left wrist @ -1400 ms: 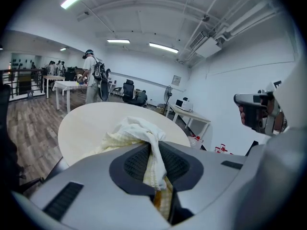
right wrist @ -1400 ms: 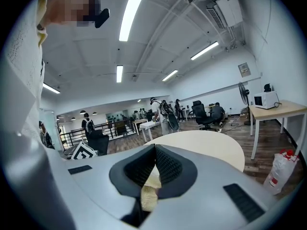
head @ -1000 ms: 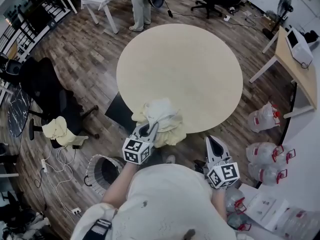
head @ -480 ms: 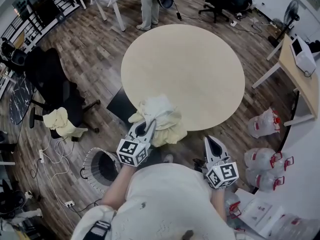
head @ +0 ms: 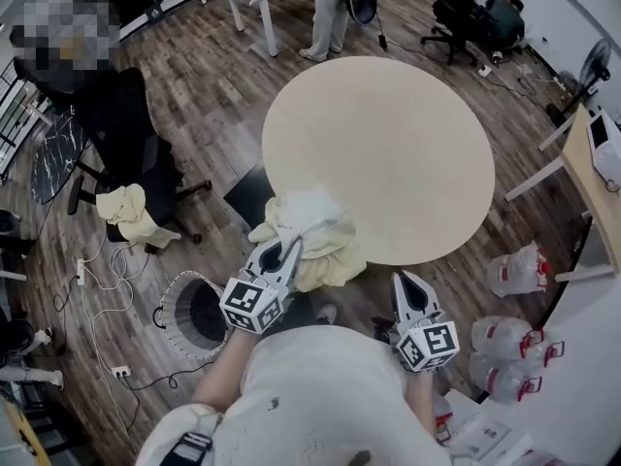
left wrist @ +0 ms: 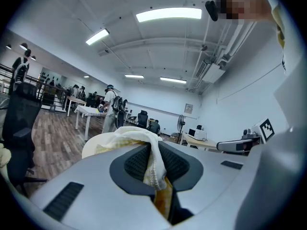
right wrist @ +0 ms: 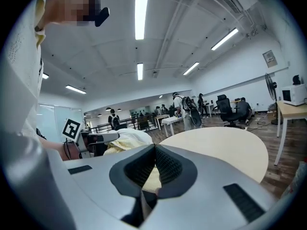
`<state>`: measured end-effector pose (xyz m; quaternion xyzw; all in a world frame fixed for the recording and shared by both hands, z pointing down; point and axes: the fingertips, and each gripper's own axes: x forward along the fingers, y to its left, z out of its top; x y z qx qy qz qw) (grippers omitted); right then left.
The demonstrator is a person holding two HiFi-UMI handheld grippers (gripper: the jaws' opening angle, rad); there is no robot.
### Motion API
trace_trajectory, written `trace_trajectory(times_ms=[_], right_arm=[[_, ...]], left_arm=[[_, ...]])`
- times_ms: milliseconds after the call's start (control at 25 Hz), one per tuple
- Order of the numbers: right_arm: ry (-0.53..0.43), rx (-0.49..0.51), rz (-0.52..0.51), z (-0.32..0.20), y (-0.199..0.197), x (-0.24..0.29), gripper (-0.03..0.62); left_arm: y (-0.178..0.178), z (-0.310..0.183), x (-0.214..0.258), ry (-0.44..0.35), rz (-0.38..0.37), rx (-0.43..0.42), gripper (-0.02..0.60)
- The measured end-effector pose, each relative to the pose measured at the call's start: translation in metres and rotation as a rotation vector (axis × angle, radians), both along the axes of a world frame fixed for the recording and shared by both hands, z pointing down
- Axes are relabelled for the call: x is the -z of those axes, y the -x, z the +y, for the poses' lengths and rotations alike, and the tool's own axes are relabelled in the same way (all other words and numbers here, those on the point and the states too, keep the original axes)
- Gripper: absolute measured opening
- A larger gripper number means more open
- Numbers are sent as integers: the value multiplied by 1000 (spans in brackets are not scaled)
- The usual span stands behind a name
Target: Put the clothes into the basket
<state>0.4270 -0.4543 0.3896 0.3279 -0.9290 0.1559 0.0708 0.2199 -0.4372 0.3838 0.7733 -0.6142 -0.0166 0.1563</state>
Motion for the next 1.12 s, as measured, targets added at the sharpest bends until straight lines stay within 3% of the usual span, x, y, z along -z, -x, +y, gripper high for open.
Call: trace_trajectory(times_ms=[640, 1120], right_arm=[[-18, 164, 0, 20, 70, 4, 8], [-25, 273, 3, 81, 167, 10, 8]], left_arm=[[58, 61, 13, -31, 30, 160, 60], [131, 153, 11, -4, 36, 246, 60]])
